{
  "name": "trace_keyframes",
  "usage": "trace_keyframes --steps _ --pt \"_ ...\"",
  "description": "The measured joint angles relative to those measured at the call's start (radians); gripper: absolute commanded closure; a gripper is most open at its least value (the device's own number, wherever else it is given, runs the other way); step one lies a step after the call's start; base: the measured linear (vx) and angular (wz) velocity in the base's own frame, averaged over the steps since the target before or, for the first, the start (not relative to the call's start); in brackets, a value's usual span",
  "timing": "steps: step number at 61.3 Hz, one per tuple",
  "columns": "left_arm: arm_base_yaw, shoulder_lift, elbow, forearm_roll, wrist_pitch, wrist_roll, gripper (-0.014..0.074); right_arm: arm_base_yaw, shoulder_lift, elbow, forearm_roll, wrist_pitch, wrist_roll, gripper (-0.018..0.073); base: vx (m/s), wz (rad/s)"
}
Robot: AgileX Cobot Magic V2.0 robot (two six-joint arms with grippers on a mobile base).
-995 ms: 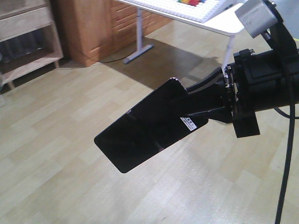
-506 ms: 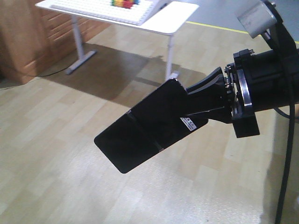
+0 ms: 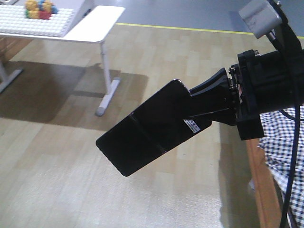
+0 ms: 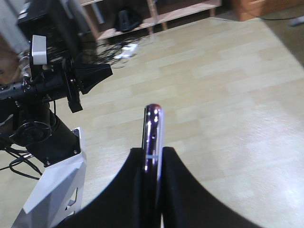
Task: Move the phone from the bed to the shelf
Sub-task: 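Keep holding the phone while the base turns toward the white desk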
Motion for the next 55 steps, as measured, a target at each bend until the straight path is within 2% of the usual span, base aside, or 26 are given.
trace_keyframes --steps 25,55 --pt "0.0 0.0 0.0 0.0 0.0 0.0 0.0596 0.0 0.0 0.0 0.0 0.0 0.0 0.056 0.17 -0.35" --pt "0.0 0.0 0.0 0.0 0.0 0.0 0.0596 0.0 0.0 0.0 0.0 0.0 0.0 0.056 0.19 -0.09"
